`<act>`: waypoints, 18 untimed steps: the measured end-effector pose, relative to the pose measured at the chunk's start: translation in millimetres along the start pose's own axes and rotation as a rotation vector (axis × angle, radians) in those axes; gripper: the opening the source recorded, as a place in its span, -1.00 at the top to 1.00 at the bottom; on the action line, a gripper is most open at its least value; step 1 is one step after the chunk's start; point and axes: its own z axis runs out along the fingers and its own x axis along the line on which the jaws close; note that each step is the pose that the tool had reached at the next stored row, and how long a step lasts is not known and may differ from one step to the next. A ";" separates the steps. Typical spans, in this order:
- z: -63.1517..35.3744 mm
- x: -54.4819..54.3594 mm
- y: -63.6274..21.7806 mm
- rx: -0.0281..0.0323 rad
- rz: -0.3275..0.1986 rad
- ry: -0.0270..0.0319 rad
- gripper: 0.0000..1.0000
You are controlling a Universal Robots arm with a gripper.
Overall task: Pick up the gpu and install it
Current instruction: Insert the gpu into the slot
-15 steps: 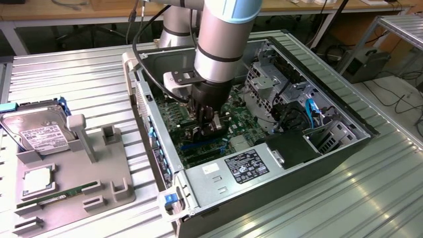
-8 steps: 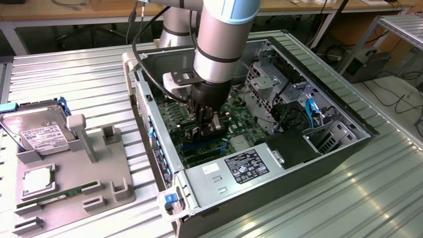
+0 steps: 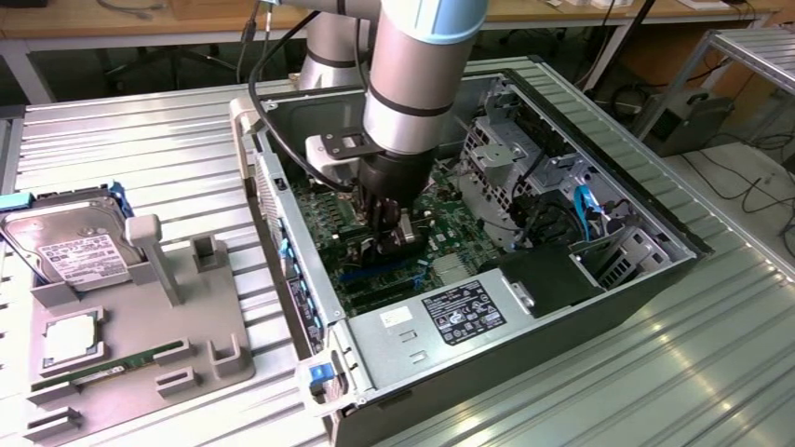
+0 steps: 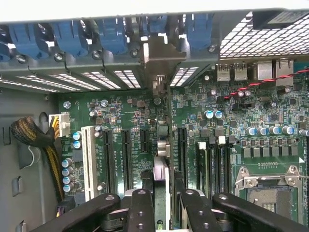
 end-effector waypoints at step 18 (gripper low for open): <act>5.4 1.7 0.2 -0.0001 -0.002 0.0003 0.47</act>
